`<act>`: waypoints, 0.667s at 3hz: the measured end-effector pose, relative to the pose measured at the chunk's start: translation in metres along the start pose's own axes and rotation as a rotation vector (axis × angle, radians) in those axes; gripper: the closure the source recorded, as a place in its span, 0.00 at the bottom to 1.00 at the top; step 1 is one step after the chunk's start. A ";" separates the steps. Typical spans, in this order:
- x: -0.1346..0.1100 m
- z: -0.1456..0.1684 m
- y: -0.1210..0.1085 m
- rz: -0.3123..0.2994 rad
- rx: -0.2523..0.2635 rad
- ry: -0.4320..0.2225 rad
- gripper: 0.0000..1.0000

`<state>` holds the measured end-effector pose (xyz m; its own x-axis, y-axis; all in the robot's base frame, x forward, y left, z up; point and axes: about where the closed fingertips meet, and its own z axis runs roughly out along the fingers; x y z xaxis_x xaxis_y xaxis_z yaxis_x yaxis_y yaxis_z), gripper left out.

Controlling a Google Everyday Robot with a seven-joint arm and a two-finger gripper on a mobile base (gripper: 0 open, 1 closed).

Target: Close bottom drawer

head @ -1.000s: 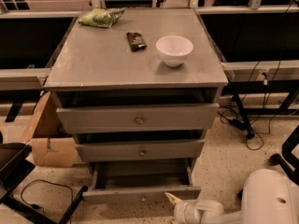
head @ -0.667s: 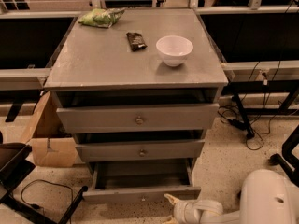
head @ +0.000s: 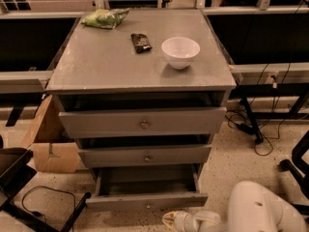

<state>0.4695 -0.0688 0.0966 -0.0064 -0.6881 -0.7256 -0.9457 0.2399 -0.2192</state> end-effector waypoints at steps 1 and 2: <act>0.022 0.039 -0.018 -0.034 0.035 -0.026 0.96; 0.025 0.055 -0.047 -0.084 0.057 -0.040 1.00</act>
Offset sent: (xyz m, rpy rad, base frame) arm 0.1587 0.0218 -0.0511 -0.0118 -0.2385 0.1035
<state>0.5319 -0.0594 0.0530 0.0860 -0.6799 -0.7283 -0.9222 0.2222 -0.3163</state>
